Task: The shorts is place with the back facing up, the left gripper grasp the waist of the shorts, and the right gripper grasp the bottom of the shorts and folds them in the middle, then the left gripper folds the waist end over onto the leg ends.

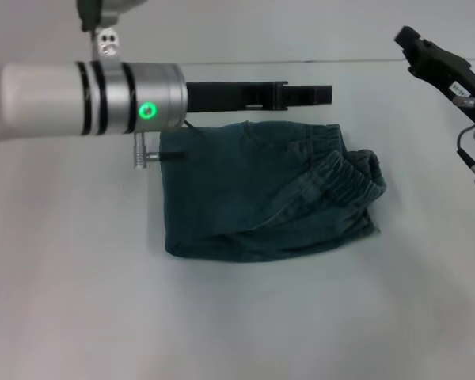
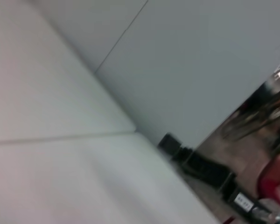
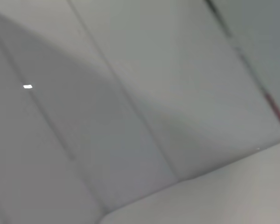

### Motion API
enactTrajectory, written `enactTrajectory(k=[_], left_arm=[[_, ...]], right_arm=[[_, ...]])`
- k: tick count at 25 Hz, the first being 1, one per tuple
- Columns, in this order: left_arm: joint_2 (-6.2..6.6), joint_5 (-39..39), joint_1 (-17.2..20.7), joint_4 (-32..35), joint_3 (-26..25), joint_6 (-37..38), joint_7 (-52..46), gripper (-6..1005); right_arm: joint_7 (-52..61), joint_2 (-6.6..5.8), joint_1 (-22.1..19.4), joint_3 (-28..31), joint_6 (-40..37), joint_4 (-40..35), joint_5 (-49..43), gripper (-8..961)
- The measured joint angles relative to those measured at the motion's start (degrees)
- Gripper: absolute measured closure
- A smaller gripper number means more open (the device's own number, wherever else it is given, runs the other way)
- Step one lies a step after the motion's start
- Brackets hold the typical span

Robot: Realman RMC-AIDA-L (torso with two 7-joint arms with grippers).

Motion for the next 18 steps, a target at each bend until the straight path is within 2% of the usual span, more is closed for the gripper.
enactTrajectory(k=[3, 6, 10, 14, 17, 18], left_arm=[[0.31, -5.2, 3.0, 0.3, -1.4, 3.2, 5.1, 536], [0.55, -6.5, 6.9, 1.8, -4.9, 7.5, 8.1, 448], [1.38, -6.3, 13.4, 5.5, -9.8, 17.0, 13.0, 319], [2.51, -3.7, 18.4, 8.8, -12.8, 25.0, 17.0, 153], [2.66, 3.5, 22.4, 12.6, -17.5, 28.7, 17.7, 100], [2.66, 3.5, 22.4, 12.6, -17.5, 28.7, 17.7, 82]], right_arm=[[4.7, -0.1, -0.5, -5.1, -3.1, -3.2, -0.1, 898], [12.1, -0.29, -1.8, -11.3, -6.0, -8.9, -1.8, 876], [23.6, -1.45, -5.0, -17.3, -13.4, -20.2, -11.1, 795], [31.6, -3.54, -7.8, -18.1, -24.9, -28.8, -21.8, 714], [33.0, -4.67, -10.0, -16.8, -32.6, -33.1, -27.8, 632], [33.0, -4.69, -10.9, -16.3, -34.3, -34.5, -29.3, 591]])
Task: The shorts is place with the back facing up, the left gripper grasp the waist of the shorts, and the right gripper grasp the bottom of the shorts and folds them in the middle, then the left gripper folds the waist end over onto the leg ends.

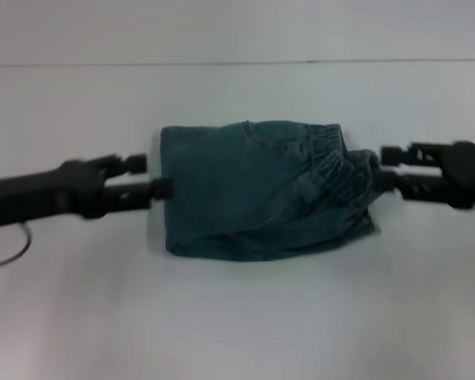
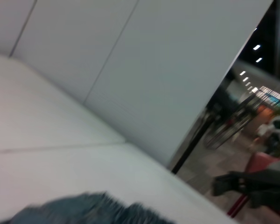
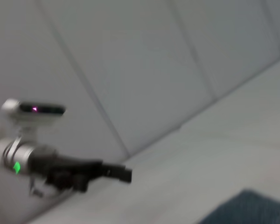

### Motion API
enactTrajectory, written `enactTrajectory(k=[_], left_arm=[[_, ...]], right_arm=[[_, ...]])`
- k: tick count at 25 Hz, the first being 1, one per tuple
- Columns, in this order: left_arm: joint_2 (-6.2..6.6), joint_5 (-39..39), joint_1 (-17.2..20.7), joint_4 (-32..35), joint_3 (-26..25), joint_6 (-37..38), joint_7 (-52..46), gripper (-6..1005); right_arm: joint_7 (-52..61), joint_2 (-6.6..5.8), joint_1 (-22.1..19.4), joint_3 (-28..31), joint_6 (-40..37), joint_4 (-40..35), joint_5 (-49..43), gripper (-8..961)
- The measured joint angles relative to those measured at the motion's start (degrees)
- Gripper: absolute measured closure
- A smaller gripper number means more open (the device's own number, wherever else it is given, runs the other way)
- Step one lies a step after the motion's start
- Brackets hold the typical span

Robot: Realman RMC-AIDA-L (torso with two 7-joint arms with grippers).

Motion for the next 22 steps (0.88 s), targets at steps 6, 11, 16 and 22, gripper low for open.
enactTrajectory(k=[6, 11, 16, 22], left_arm=[[-0.36, 7.7, 2.3, 0.7, -3.4, 0.3, 0.1, 48], [-0.51, 10.4, 1.9, 1.0, -3.6, 0.1, -0.3, 49], [-0.52, 10.6, 1.7, 1.0, -3.4, 0.3, -0.4, 49], [-0.62, 10.6, 1.4, 0.8, -3.0, 0.7, -0.7, 49]], right_arm=[[-0.5, -0.05, -4.3, 3.2, -2.2, -4.0, -5.8, 219], [-0.6, 0.01, -4.6, 5.1, -1.5, -3.9, -8.9, 67], [-0.6, 0.35, -4.2, 4.9, -0.6, -3.8, -9.8, 36], [-0.6, 0.71, -4.1, 4.5, 0.5, -4.0, -9.9, 36]])
